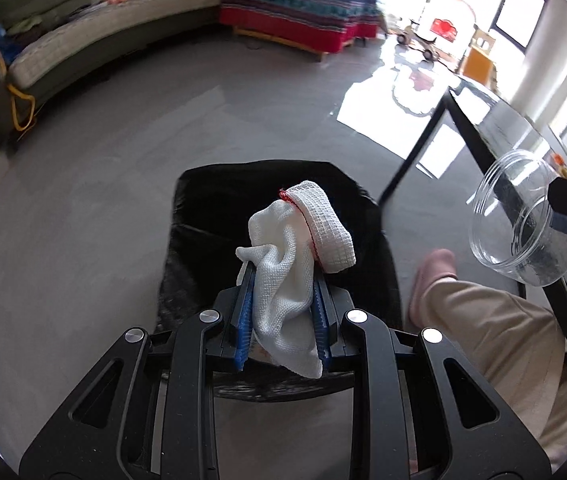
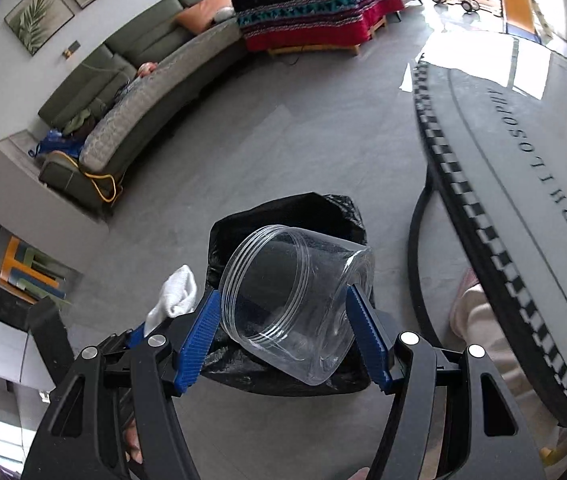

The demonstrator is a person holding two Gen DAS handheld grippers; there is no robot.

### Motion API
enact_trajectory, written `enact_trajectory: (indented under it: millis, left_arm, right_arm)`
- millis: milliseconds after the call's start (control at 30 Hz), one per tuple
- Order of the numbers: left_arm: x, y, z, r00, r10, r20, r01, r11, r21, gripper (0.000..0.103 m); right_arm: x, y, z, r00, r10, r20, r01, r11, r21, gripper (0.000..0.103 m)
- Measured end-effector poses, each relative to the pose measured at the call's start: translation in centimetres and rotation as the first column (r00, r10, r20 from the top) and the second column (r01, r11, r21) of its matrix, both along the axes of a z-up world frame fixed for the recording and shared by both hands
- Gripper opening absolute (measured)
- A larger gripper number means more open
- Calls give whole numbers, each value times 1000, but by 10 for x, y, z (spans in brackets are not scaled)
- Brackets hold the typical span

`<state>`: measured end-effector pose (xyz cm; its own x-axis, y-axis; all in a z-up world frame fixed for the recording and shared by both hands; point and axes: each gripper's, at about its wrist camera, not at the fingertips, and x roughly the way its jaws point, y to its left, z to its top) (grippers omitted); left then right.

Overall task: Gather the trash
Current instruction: 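Carry jar and towel over the black bin and open both tools, then move both open tools back over the table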

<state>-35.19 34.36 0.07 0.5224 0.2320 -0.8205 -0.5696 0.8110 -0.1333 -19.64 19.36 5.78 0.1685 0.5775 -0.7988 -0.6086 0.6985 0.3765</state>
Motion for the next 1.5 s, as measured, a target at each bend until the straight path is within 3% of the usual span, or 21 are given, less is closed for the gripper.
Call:
enact_trajectory:
  millis: [33, 67, 100, 133, 200, 333, 700, 1033, 1267, 1500]
  left_arm:
    - [-3, 3, -1, 1000, 8, 3, -8, 1000, -5, 29]
    - [-5, 5, -1, 1000, 16, 4, -16, 1000, -15, 40]
    - [-5, 7, 1, 999, 35, 6, -35, 999, -15, 78]
    - [-8, 9, 2, 997, 75, 11, -75, 997, -1, 97]
    - [-10, 12, 3, 995, 98, 22, -98, 995, 2, 97]
    - [-9, 14, 1, 995, 94, 18, -94, 996, -3, 97]
    - [-2, -1, 9, 999, 35, 2, -35, 999, 15, 97]
    - [46, -50, 27, 994, -109, 21, 109, 994, 14, 97]
    - [103, -101, 43, 965, -260, 21, 259, 965, 29, 97]
    - [161, -163, 53, 914, -405, 12, 404, 914, 36, 97]
  right_arm:
    - [-1, 5, -1, 1000, 2, 1, -2, 1000, -5, 66]
    - [-2, 14, -3, 1000, 13, 10, -13, 1000, -18, 67]
    - [-4, 24, -4, 999, 36, 20, -35, 999, -34, 75]
    - [-6, 29, -5, 999, 45, 30, -44, 998, -39, 85]
    - [-11, 33, -4, 998, 29, 59, -28, 999, -22, 85]
    - [-12, 31, -9, 999, 46, 12, -46, 999, -3, 85]
    - [0, 4, -5, 1000, 1, -6, -1, 1000, 23, 85]
    - [26, -54, 6, 995, -104, 13, 103, 993, 57, 85]
    - [59, -115, 15, 976, -213, 36, 211, 976, 59, 85]
    - [99, -182, 21, 940, -337, 49, 334, 941, 52, 85]
